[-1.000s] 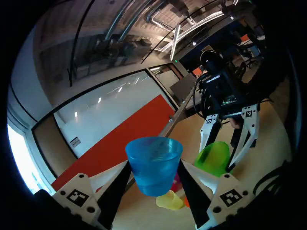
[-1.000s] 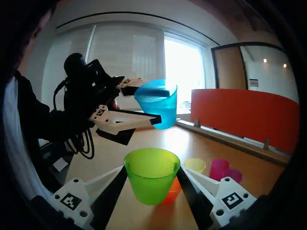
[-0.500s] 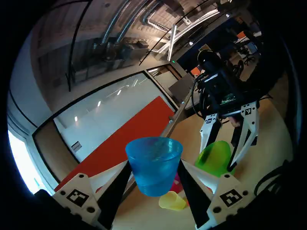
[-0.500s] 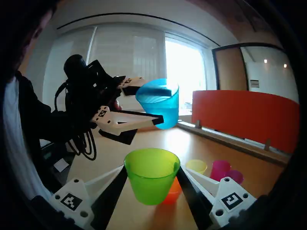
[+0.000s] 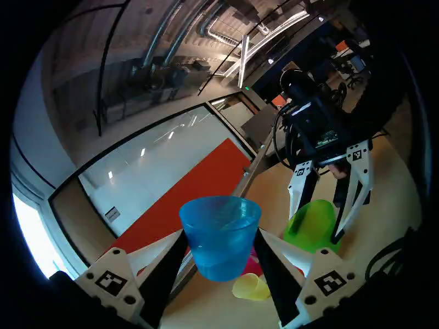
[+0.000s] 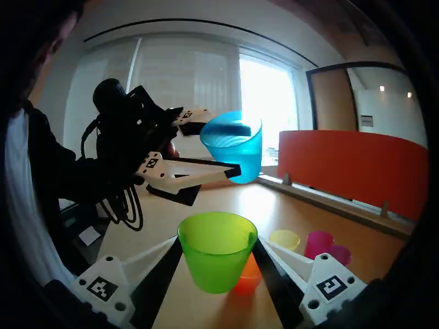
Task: Pour water
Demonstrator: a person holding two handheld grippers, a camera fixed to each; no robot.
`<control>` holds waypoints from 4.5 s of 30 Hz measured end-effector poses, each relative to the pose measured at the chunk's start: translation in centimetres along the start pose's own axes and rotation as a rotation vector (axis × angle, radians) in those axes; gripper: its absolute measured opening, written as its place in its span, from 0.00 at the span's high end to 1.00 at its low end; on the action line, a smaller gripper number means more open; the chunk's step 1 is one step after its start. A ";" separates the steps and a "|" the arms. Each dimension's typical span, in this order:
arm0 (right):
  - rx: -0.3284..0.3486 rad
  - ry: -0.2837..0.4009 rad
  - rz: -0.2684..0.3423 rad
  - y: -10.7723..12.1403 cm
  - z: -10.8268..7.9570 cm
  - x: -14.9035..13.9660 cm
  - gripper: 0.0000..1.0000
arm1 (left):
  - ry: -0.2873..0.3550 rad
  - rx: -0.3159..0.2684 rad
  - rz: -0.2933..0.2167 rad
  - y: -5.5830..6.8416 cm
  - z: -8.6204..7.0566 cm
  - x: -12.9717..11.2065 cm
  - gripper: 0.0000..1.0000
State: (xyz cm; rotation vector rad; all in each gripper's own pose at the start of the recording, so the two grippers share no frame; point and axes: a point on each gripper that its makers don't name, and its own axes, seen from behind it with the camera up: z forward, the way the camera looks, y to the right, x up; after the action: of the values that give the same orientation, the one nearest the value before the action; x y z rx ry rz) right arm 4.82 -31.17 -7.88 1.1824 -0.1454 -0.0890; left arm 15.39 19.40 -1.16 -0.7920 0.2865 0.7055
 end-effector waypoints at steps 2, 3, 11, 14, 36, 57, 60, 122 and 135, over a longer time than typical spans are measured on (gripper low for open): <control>0.001 0.000 -0.001 0.0 0.1 0.0 0.10 | 0.000 -0.001 0.008 0.0 -0.1 0.0 0.19; 0.001 0.001 -0.001 0.0 0.1 0.0 0.10 | -0.001 -0.001 0.012 0.1 -0.1 0.0 0.19; 0.005 0.005 -0.003 -0.1 0.3 0.3 0.10 | -0.006 -0.002 0.049 0.2 -0.1 0.0 0.19; 0.005 0.006 -0.005 -0.1 0.4 0.3 0.10 | -0.010 -0.002 0.066 0.2 -0.1 -0.1 0.19; 0.007 0.009 -0.006 0.1 0.2 0.2 0.10 | -0.010 -0.008 0.152 0.3 0.6 0.2 0.19; 0.012 0.008 -0.007 0.0 0.5 0.0 0.10 | -0.009 -0.006 0.211 0.1 0.7 0.3 0.19; 0.012 0.008 -0.008 0.0 0.5 0.1 0.10 | -0.011 -0.005 0.220 0.1 0.8 0.2 0.19; 0.012 0.020 -0.037 -0.1 0.4 0.7 0.10 | -0.008 -0.010 0.321 0.0 0.8 1.1 0.19; 0.010 0.023 -0.041 0.0 0.4 0.8 0.10 | -0.014 -0.014 0.353 0.2 0.9 0.9 0.19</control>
State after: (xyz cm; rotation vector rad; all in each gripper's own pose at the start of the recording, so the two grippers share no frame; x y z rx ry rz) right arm 5.58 -31.63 -7.69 1.1966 -0.1015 -0.1113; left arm 15.90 20.59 -1.17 -0.7567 0.4146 1.0447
